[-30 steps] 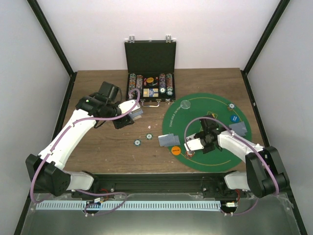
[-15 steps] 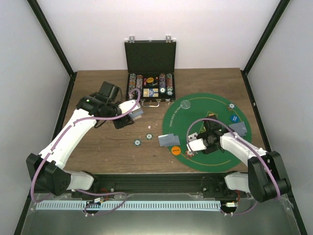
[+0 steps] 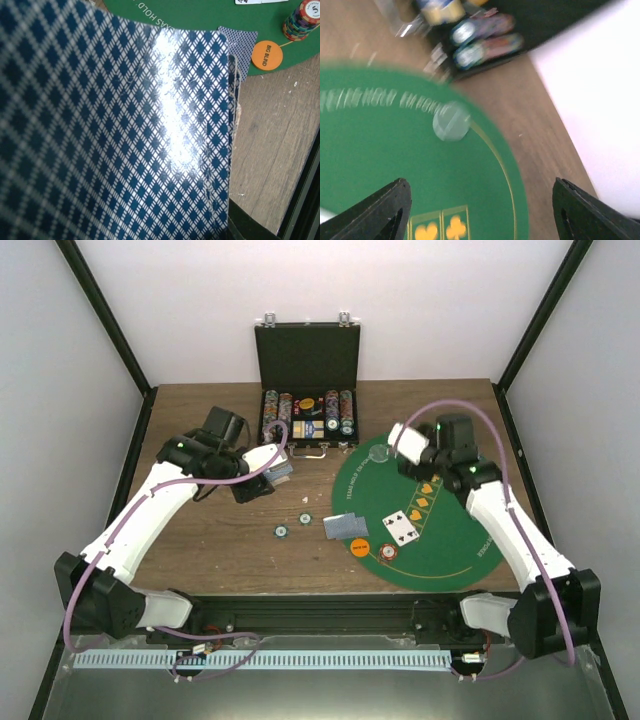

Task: Distribute texas hold em gaming equipment

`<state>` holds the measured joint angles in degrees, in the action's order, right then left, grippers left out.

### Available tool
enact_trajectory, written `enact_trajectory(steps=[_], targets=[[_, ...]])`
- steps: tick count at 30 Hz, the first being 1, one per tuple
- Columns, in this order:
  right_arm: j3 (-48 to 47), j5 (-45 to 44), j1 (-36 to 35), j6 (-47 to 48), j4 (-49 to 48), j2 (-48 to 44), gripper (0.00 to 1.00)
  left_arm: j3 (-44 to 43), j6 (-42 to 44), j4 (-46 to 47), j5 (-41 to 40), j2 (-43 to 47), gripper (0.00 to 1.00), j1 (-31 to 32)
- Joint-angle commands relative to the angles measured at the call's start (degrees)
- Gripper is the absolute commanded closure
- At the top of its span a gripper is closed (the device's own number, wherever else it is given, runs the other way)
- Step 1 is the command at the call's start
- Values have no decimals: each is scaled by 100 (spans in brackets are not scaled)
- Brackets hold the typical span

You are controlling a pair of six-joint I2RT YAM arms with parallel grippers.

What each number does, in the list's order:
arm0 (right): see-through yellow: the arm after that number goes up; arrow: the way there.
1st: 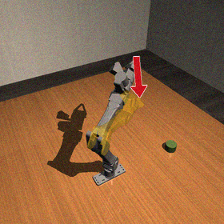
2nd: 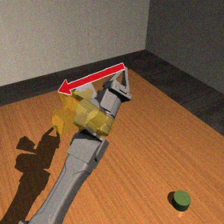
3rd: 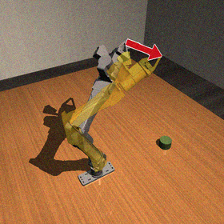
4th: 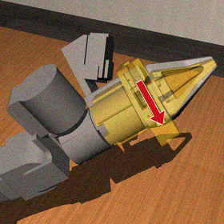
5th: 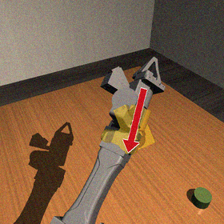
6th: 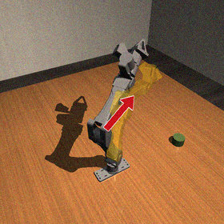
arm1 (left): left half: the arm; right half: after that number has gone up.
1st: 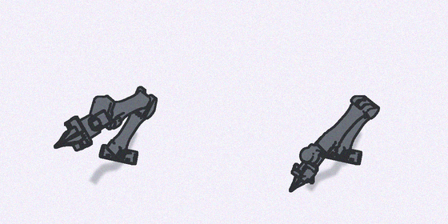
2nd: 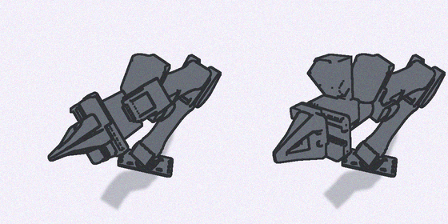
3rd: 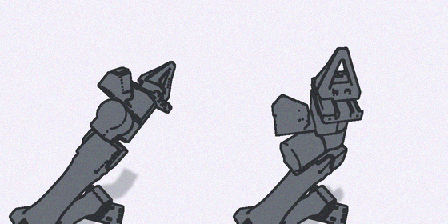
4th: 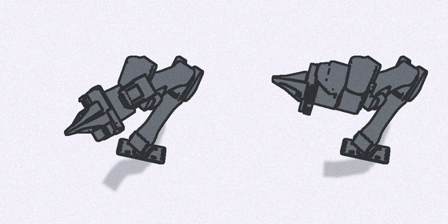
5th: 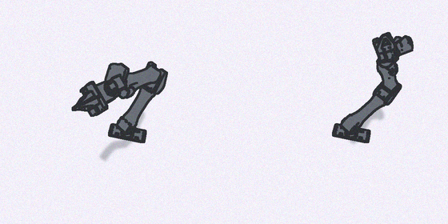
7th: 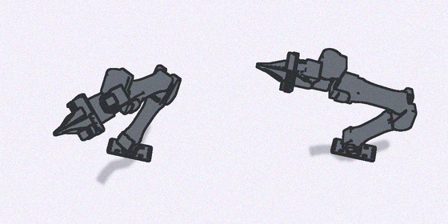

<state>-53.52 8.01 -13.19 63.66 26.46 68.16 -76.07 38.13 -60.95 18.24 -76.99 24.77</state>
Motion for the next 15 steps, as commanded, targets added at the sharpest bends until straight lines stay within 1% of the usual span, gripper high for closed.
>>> enact_trajectory(steps=[1,2,4,7,11,15], targets=[[-1046,-101,48,-4733,-390,402,22,-121,4,35,74,-74,61,-17],[-1115,-159,47,-5405,-236,491,22,-121,2,23,74,-79,61,-17],[-942,-167,51,-6580,-16,628,23,-120,-11,24,81,-83,61,-17],[-529,-275,54,-7675,195,850,27,-108,-16,15,117,-79,61,-20],[-42,-202,53,-8361,228,1120,29,-107,-15,13,113,-64,61,-17],[354,-11,46,-8610,110,1493,29,-65,-25,31,118,-62,61,-19]])
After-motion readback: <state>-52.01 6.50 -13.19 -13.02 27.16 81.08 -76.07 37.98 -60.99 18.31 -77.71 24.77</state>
